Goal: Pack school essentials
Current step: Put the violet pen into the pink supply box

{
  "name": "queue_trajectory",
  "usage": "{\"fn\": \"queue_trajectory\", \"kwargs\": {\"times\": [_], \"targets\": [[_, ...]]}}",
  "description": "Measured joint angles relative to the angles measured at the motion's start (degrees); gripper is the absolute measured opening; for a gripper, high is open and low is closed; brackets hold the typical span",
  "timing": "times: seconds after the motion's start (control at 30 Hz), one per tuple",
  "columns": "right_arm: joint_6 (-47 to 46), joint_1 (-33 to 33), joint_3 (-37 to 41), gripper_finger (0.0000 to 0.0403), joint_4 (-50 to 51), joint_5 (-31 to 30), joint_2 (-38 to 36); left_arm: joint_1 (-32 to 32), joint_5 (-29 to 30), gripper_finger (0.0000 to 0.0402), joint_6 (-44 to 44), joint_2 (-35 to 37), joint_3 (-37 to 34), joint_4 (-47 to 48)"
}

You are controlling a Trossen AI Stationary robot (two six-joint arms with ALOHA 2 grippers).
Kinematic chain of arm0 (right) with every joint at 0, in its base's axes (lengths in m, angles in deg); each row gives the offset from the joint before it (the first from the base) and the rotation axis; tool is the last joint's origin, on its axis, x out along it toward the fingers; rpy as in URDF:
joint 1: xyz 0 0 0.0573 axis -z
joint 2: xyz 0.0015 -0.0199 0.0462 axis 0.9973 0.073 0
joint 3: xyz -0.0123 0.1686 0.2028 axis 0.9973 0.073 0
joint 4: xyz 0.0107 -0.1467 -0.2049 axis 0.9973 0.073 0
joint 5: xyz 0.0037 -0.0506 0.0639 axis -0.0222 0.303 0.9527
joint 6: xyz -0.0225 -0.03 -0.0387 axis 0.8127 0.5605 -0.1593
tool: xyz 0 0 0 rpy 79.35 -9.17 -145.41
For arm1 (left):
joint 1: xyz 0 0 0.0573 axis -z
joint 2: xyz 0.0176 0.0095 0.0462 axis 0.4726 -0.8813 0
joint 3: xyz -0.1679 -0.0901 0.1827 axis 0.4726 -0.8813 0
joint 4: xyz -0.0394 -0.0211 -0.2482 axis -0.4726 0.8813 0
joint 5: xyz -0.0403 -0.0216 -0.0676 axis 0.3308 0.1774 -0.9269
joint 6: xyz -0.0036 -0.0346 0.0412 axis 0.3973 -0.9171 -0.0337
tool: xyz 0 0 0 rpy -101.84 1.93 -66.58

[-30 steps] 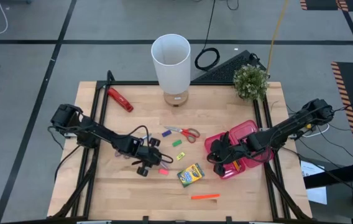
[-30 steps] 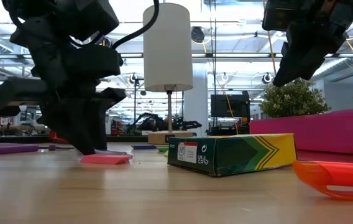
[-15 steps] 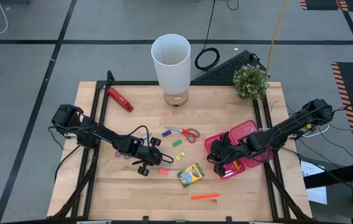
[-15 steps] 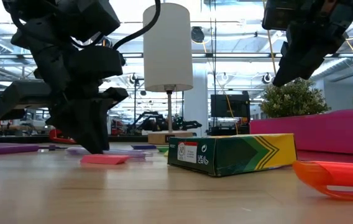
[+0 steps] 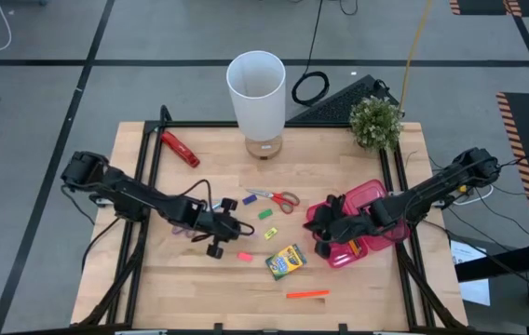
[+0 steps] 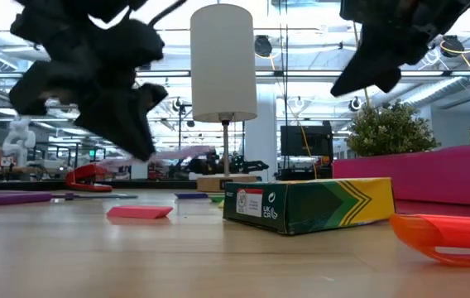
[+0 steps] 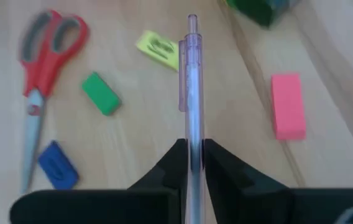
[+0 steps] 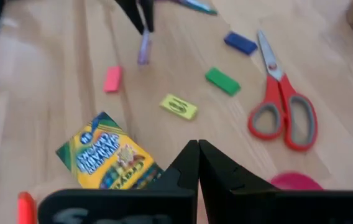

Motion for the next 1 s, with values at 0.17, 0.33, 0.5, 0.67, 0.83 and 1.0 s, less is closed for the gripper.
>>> {"fn": "queue_trajectory", "kwargs": {"times": [0.17, 0.33, 0.5, 0.67, 0.83, 1.0], "targets": [[4.0, 0.0, 0.0, 0.0000, -6.3, -0.3, 0.6, 0.0, 2.0, 0.0056, -0.5, 3.2, 0.0, -0.6], [9.6, 0.0, 0.0, 0.0000, -14.0, -1.6, 2.6, 0.0, 2.6, 0.0048, -0.6, 7.4, 0.0, -4.0], [16.0, 0.0, 0.0, 0.0000, -22.5, -1.7, 5.6, 0.0, 3.1, 0.0045, -0.5, 12.2, 0.0, -9.4], [22.1, 0.1, 0.0, 0.0003, -34.3, -1.5, 10.3, 0.0, 4.0, 0.0055, -0.5, 15.8, 0.1, -18.2], [28.4, 0.1, 0.0, 0.0026, -47.5, -1.4, 14.9, 0.2, 2.4, 0.0052, -0.2, 16.5, 0.1, -29.1], [32.9, 0.1, 0.0, 0.0060, -55.4, -1.5, 16.5, 0.6, -0.1, 0.0046, -2.1, 15.3, 0.1, -39.4]]}}
